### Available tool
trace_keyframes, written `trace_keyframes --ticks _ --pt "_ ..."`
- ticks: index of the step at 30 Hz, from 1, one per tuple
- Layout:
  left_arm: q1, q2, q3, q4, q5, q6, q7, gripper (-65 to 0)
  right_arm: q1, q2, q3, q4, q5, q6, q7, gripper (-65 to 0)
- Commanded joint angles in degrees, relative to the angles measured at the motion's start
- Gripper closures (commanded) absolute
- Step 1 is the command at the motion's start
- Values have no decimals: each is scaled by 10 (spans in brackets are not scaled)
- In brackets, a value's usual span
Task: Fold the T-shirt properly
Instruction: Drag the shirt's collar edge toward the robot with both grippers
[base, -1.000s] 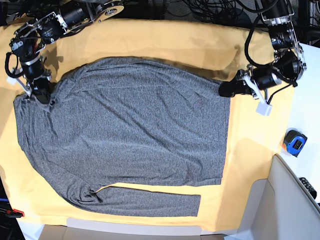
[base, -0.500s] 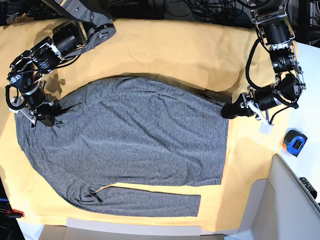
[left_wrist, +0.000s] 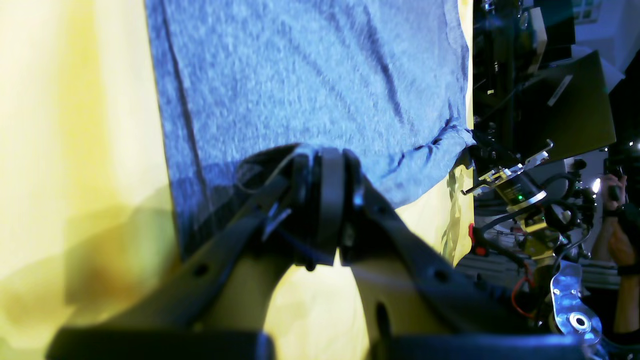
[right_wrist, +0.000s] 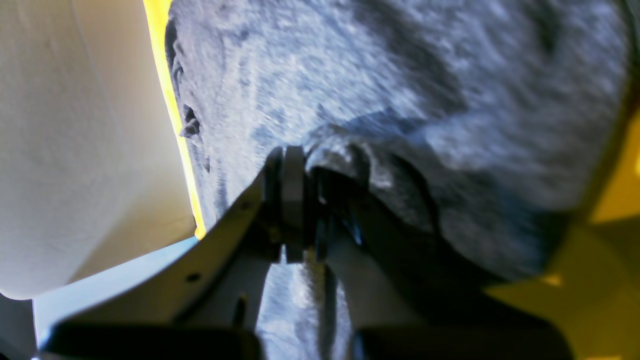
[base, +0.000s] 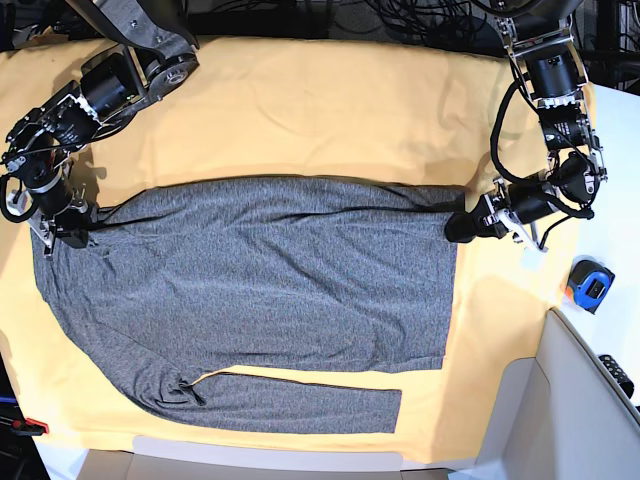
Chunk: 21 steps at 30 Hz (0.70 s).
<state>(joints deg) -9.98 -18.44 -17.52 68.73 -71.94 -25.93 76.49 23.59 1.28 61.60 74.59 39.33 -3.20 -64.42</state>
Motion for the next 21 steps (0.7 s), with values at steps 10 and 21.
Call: trace_keyframes --ticks 10,21 --pt "-11 -9 1 9 -14 0 -5 -1 20 11 -4 7 12 5 6 0" --pt "-11 -11 1 9 58 0 0 -225 12 19 -4 -56 12 4 0 -283"
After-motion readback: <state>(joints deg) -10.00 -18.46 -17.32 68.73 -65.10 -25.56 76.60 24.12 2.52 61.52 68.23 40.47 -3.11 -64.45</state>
